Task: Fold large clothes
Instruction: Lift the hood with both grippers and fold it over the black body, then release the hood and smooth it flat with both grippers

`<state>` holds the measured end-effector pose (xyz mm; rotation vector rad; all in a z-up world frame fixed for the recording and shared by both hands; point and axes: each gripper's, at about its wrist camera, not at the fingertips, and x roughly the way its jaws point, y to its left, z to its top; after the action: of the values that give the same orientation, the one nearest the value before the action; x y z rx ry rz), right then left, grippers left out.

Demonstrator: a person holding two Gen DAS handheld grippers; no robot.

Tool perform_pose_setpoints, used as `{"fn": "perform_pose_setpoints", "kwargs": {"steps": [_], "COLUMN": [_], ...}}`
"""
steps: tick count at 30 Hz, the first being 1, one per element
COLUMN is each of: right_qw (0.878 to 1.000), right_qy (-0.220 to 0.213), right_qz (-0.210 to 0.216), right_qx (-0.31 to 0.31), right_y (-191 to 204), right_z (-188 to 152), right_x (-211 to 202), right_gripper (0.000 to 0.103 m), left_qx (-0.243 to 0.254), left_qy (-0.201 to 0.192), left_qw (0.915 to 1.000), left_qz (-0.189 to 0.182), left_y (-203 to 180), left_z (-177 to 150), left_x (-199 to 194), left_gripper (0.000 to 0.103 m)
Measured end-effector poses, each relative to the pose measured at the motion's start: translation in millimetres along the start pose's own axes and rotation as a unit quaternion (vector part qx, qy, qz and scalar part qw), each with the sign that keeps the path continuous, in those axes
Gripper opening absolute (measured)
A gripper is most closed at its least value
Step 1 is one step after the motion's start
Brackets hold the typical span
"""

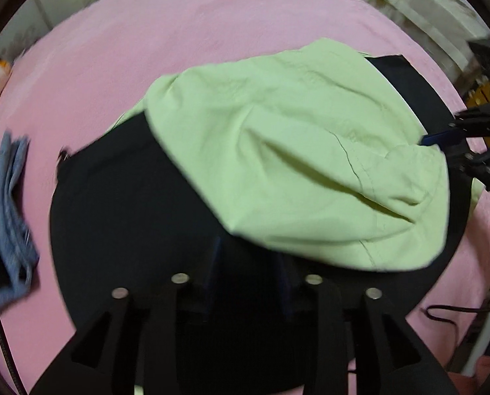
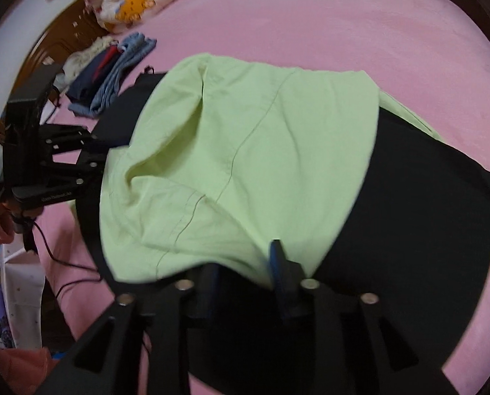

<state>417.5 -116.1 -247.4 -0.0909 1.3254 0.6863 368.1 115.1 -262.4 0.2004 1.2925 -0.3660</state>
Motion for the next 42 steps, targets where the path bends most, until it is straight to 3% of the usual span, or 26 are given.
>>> {"fn": "perform_pose_setpoints", "kwargs": {"steps": [4,6,9,12,13,14,17,20,23,25,28,30,33,36,38,42], "right_qw": [0.999,0.998,0.989,0.975,0.968,0.963,0.946,0.943,0.939,0.939,0.946,0.944,0.949,0.949,0.944,0.94], "right_qy": [0.027,0.008,-0.059,-0.102,-0.106,-0.104,-0.101,-0.084,-0.091,-0.099,-0.086,-0.08,-0.07,-0.061,-0.065,-0.076], "right_qz": [0.008,0.022,0.047,0.073,0.086,0.097,0.114,0.113,0.12,0.107,0.046,0.058,0.026,-0.019,-0.017,-0.031], "right_qx": [0.019,0.05,0.124,0.182,0.211,0.23,0.286,0.303,0.308,0.311,0.309,0.316,0.308,0.309,0.322,0.332], "right_y": [1.4,0.5,-0.6,3.3,6.3,7.0,13.8,20.1,14.9,10.5,4.9,-0.3,-2.0,-7.1,-15.3,-16.3], "right_z": [-11.5,-16.8,-22.5,-25.1,-24.7,-25.8,-34.1,-45.5,-55.1,-59.7,-61.4,-61.1,-59.6,-63.9,-70.5,-70.2], "right_x": [-28.2,-45.5,-62.3,-46.0,-30.5,-19.8,18.4,48.6,55.2,48.6,43.9,42.8,39.5,31.8,24.7,7.5], "right_gripper": [0.043,0.043,0.043,0.041,0.026,0.007,0.005,0.0,0.0,0.0,0.0,0.0,0.0,0.0,0.0,0.001], "left_qx": [-0.05,-0.085,-0.15,-0.214,-0.232,-0.25,-0.282,-0.288,-0.284,-0.271,-0.267,-0.278,-0.301,-0.321,-0.337,-0.377], "left_qy": [-0.007,-0.043,-0.084,-0.101,-0.097,-0.092,-0.061,-0.033,-0.043,-0.04,-0.036,-0.033,-0.039,-0.043,-0.055,-0.075], "left_qw": [0.9987,0.9954,0.9841,0.9687,0.9648,0.9612,0.9555,0.9565,0.9567,0.9605,0.9611,0.9586,0.9511,0.9455,0.94,0.923], "left_qz": [-0.004,-0.008,-0.043,-0.077,-0.076,-0.07,-0.06,-0.032,-0.047,-0.05,-0.058,-0.05,-0.059,-0.036,0.002,0.006], "left_y": [1.9,0.9,5.1,-9.1,-13.9,-19.2,-32.1,-31.8,-24.7,-21.4,-16.1,-11.1,-2.9,7.4,18.3,47.2], "left_z": [-7.3,-7.7,-25.8,-27.5,-25.9,-24.8,-18.7,-29.8,-42.5,-44.4,-45.3,-46.5,-55.9,-67.2,-77.5,-109.0], "left_x": [-42.5,-71.2,-92.5,-78.0,-69.2,-58.7,-23.4,0.0,3.6,8.6,10.1,9.9,8.9,-1.6,-13.8,-37.6], "left_gripper": [0.039,0.05,0.05,0.048,0.044,0.035,0.028,0.023,0.024,0.024,0.031,0.041,0.041,0.037,0.036,0.036]}}
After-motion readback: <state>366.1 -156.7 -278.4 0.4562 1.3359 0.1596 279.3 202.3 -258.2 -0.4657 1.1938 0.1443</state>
